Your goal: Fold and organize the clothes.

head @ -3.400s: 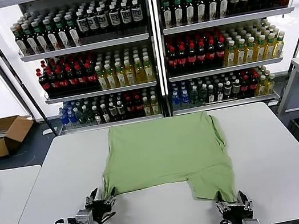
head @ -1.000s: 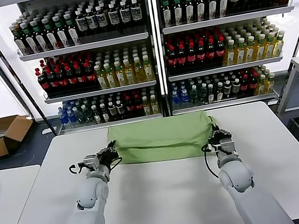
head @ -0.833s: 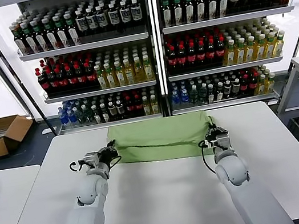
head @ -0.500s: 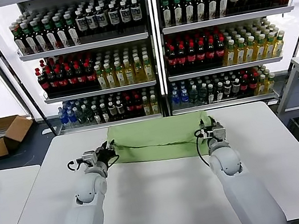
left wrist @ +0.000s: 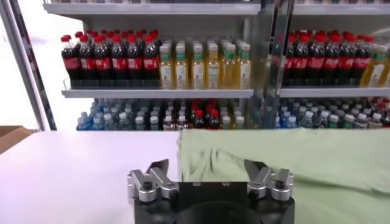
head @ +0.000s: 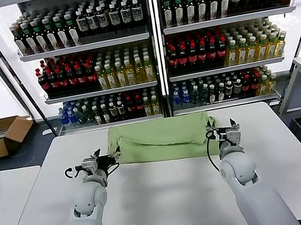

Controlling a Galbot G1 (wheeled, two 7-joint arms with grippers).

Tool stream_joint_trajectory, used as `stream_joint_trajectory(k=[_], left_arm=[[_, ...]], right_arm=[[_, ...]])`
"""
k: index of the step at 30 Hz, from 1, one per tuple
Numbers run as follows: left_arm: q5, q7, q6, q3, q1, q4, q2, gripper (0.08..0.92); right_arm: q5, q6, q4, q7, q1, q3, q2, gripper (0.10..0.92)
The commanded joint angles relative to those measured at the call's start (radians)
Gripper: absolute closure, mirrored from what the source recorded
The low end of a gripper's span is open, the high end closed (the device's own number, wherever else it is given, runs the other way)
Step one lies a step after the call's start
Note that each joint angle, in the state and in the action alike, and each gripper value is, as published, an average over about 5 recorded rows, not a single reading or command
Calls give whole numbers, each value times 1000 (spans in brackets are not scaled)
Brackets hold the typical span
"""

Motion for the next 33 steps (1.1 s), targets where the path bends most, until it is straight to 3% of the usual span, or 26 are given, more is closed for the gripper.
stream_joint_trajectory(k=[1,12,17,33], left_arm=[[37,3,27,-1,36,-12,10,177],[45,14,33,13,20,56,13,177],[54,15,36,18,18,77,17,247],[78,29,43,42,44,84,18,704]], right_arm=[[-4,-37,68,16,-105,15,-25,203],[20,-37,-53,9,-67,5,-18,203],[26,-30,-101,-3,-50,0,-12,240],[14,-4,-117,-51,-71,-12,17,691]])
